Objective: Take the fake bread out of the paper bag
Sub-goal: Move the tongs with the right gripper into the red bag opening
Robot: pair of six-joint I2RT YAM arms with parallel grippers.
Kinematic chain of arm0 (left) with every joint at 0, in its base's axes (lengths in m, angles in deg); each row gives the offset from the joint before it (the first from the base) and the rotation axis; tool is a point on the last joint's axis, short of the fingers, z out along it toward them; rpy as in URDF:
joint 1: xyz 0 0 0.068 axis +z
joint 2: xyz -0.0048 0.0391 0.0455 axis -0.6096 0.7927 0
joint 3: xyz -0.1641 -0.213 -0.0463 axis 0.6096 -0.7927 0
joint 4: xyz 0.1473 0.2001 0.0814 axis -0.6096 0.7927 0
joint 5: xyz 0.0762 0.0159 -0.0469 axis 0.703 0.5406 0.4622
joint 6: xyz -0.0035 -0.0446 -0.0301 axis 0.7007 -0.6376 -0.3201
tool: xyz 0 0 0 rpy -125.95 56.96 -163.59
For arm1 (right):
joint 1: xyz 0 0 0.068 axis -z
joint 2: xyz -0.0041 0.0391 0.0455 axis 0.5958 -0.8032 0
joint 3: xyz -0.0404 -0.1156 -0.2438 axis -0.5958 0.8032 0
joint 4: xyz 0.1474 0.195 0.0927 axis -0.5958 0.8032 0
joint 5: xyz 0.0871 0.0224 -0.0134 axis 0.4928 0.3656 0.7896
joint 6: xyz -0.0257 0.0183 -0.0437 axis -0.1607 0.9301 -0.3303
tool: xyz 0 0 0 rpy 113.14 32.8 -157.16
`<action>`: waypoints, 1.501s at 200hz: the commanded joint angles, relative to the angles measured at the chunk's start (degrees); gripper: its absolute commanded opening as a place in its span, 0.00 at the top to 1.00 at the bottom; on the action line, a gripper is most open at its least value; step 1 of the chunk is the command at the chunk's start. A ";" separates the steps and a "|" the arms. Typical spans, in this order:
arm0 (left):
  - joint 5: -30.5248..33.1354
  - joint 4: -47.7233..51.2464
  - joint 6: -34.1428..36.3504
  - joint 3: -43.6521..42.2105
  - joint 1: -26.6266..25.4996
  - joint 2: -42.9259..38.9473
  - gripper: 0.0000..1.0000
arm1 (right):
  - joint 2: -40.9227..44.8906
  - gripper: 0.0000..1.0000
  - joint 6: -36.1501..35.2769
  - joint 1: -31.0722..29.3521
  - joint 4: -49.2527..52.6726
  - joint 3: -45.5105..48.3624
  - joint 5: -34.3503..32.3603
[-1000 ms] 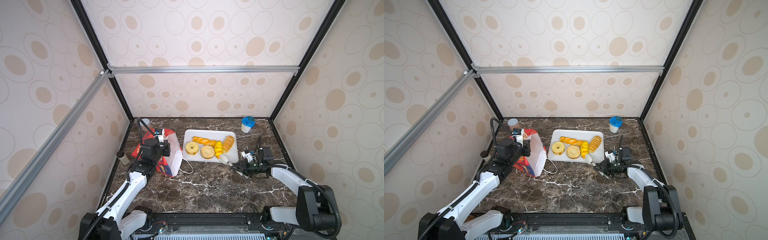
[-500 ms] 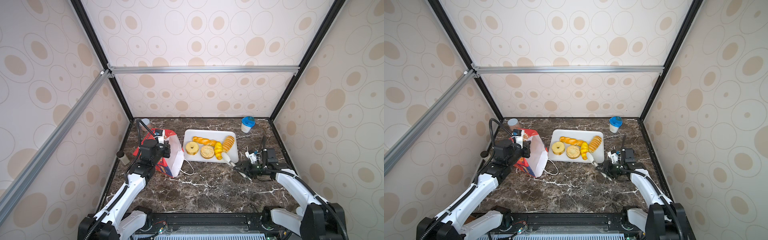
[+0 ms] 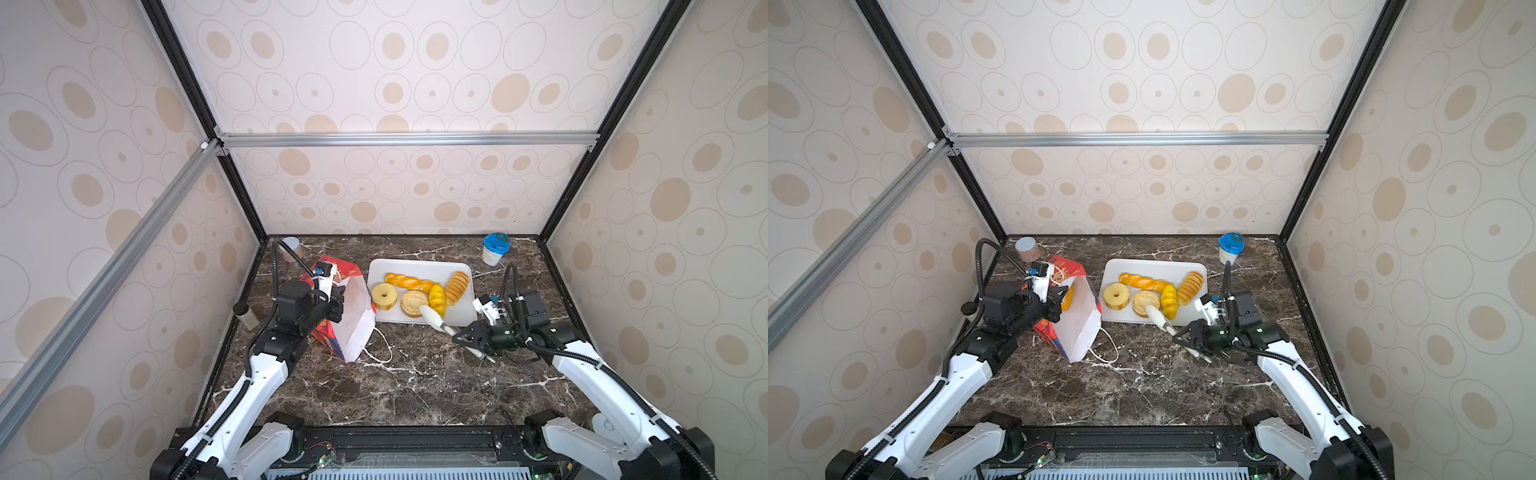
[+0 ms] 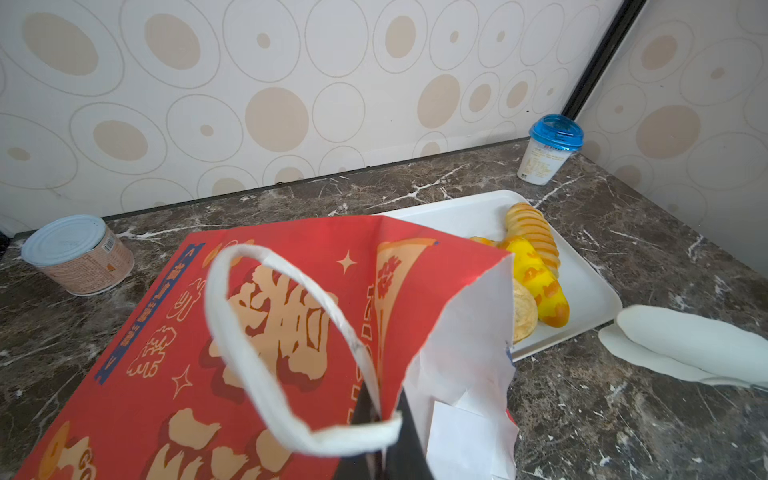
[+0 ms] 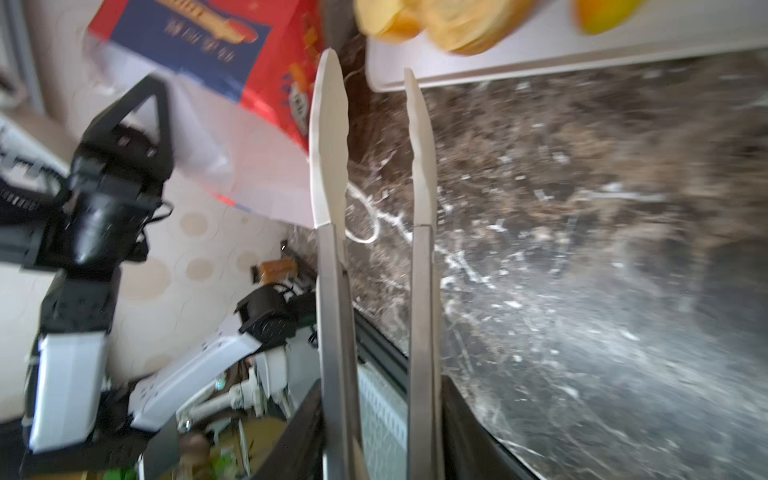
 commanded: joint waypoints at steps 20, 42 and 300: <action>-2.60 2.57 2.45 -0.69 -1.05 -2.82 1.00 | -1.21 0.59 10.69 -13.36 -9.99 -6.44 3.09; -0.99 3.02 1.96 -0.42 -2.42 -3.13 1.00 | -4.79 0.59 14.71 -17.89 -17.43 -6.65 3.62; -1.19 -4.30 -3.20 -3.63 -8.13 0.27 1.00 | -55.53 0.46 -0.63 -23.72 -6.77 -43.60 -10.11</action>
